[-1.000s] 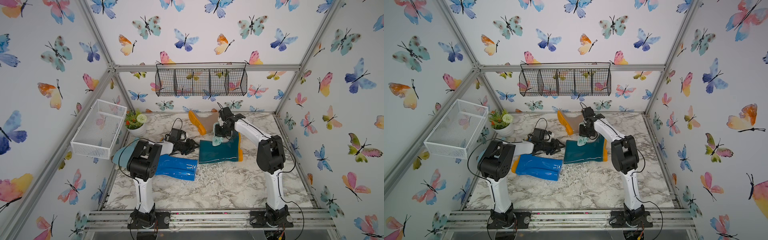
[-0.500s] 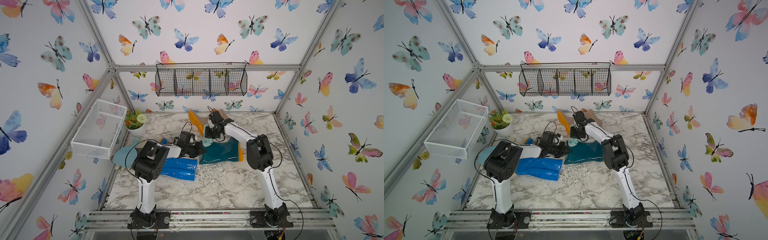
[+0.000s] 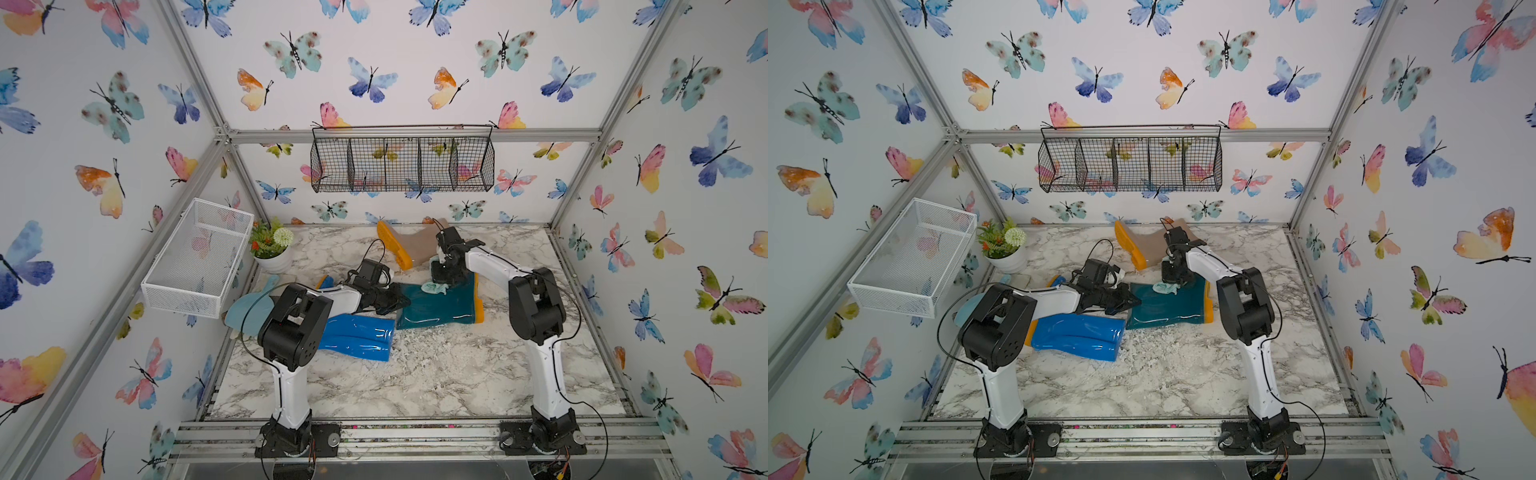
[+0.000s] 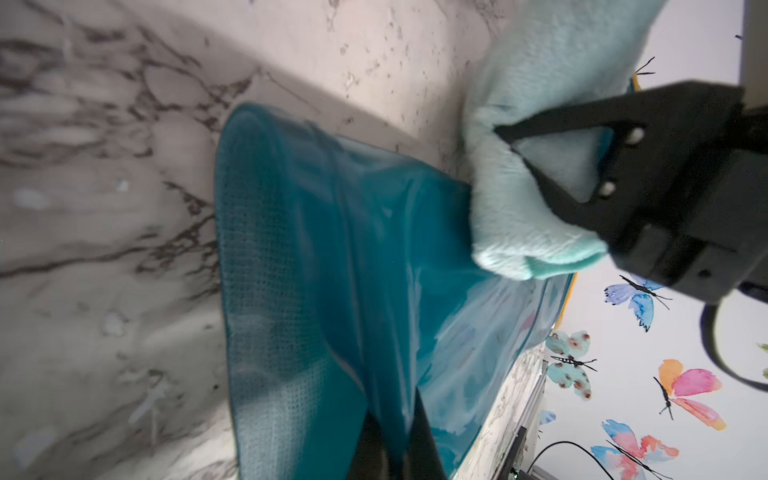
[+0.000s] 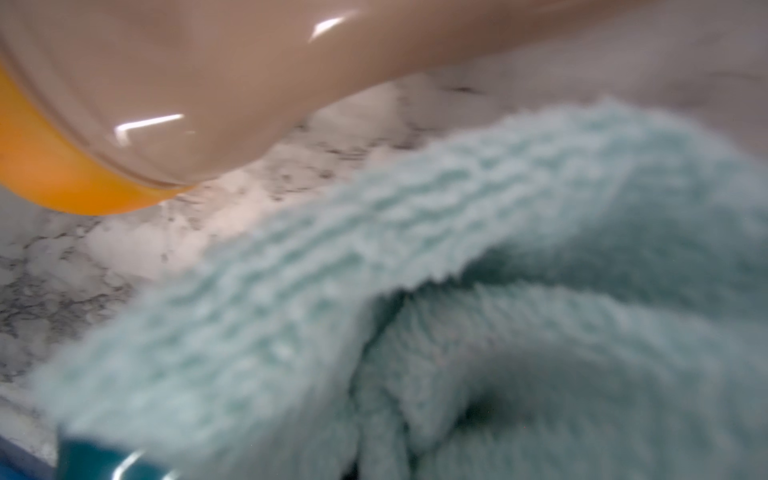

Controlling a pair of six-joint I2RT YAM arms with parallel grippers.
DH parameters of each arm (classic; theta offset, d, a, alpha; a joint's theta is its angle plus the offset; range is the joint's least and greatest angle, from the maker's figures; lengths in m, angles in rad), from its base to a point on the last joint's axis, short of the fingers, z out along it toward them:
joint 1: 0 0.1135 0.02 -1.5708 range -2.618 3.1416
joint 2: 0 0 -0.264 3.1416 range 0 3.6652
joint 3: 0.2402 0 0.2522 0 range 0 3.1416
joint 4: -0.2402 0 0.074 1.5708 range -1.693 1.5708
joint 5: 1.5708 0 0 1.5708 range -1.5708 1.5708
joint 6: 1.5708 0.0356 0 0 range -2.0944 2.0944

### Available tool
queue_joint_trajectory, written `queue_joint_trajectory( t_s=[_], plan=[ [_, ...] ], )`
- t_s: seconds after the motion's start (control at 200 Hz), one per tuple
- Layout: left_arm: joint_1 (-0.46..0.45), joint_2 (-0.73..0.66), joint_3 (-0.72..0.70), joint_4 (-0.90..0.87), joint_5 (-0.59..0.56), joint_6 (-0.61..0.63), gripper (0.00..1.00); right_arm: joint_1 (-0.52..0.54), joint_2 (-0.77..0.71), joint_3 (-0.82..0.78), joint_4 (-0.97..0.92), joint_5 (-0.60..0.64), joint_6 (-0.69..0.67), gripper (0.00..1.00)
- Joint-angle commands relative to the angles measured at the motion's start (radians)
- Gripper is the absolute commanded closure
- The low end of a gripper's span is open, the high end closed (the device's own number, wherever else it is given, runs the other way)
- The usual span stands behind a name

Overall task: Wipe the rubber boots with a cloth
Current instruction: Wipe the dirt off the rubber boot.

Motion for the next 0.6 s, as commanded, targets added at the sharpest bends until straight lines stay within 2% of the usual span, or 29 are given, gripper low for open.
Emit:
queue_joint_trajectory(
  t_s=[0.0,0.21,0.295,0.35,0.42,0.465,0.485,0.596],
  plan=[
    [0.002,-0.025,0.015,-0.049,-0.068,0.070,1.00,-0.023,-0.069,-0.041,0.022,0.017,-0.047,0.98],
    [-0.043,-0.014,0.071,-0.080,-0.085,0.080,1.00,0.116,0.060,0.161,0.021,-0.195,-0.012,0.98],
    [-0.060,-0.010,0.075,-0.074,-0.105,0.081,1.00,0.135,0.127,0.219,0.052,-0.303,0.060,0.98],
    [-0.064,-0.011,0.071,-0.071,-0.114,0.082,1.00,0.143,0.150,0.233,0.062,-0.331,0.077,0.98],
    [-0.064,-0.022,0.059,-0.055,-0.114,0.092,1.00,0.144,0.145,0.217,0.051,-0.315,0.053,0.98],
    [-0.065,-0.033,0.055,-0.054,-0.114,0.111,1.00,0.138,0.123,0.187,0.037,-0.241,0.021,0.98],
    [-0.066,-0.037,0.055,-0.054,-0.151,0.122,1.00,0.132,0.111,0.170,0.029,-0.210,0.004,0.98],
    [-0.065,-0.036,0.077,-0.077,-0.172,0.186,1.00,0.033,0.034,0.049,-0.005,-0.118,-0.029,0.98]
  ],
)
